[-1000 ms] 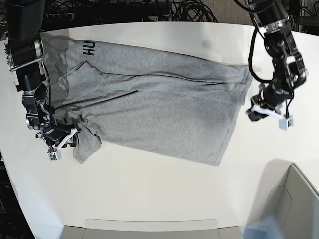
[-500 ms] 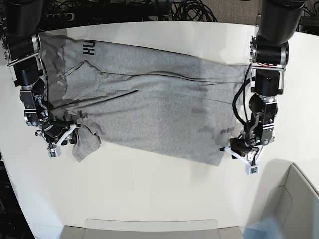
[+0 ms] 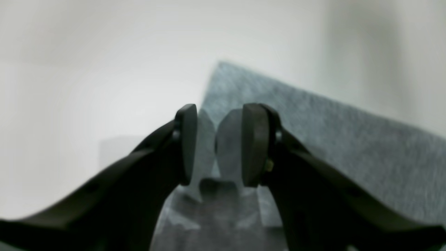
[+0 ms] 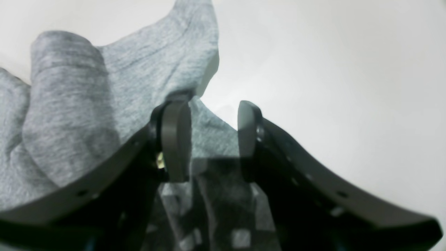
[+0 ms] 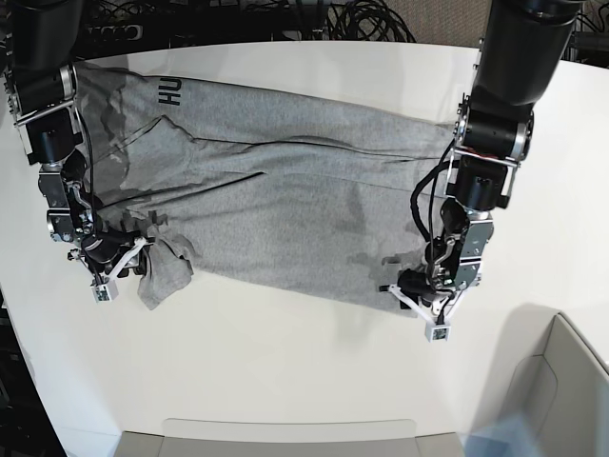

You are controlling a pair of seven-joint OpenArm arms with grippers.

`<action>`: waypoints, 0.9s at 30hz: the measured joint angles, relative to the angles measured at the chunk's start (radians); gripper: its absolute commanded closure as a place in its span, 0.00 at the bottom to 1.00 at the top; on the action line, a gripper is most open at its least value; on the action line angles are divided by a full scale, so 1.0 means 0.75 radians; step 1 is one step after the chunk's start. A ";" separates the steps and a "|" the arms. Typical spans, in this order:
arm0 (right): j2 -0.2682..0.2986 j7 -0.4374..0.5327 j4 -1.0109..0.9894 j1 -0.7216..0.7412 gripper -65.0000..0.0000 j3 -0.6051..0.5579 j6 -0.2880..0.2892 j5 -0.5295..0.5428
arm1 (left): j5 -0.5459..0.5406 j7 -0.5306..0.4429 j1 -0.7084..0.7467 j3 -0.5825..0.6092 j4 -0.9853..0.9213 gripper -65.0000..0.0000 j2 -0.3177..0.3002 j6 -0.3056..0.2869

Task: Fold the T-shirt properly
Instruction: 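Move the left gripper down the shirt side and grasp the hem corner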

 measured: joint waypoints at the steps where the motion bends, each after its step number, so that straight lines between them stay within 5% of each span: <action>1: -0.002 0.001 0.000 -0.002 0.64 0.000 -0.001 0.001 | 0.000 0.001 -0.009 0.013 -0.007 0.65 0.005 -0.003; 9: -0.002 0.002 0.003 -0.003 0.64 0.000 0.000 0.001 | 0.001 -0.097 -0.068 0.040 -0.190 0.65 0.013 -0.007; 11: -0.001 0.001 0.002 -0.002 0.64 0.000 0.000 0.001 | 0.012 -0.071 -0.064 0.040 -0.182 0.66 0.017 -0.080; 13: -0.002 0.000 0.007 -0.003 0.64 0.000 -0.001 0.000 | -0.006 -0.060 -0.050 0.063 -0.171 0.76 0.018 -0.189; 15: -0.002 -0.019 0.039 -0.011 0.66 0.000 -0.007 -0.008 | -0.005 -0.048 -0.021 0.118 -0.132 0.96 0.017 -0.193; 21: -0.006 -0.023 0.092 -0.039 0.99 -0.002 -0.010 -0.004 | -0.014 -0.064 0.066 0.141 -0.001 1.00 -0.023 -0.203; 23: -0.005 -0.025 0.092 -0.035 1.00 -0.002 -0.001 -0.005 | -0.011 -0.037 0.100 0.089 0.071 1.00 -0.043 -0.210; 27: -0.011 -0.097 0.106 -0.021 1.00 0.057 0.005 -0.011 | -0.006 0.058 0.182 -0.275 0.175 1.00 -0.049 -0.223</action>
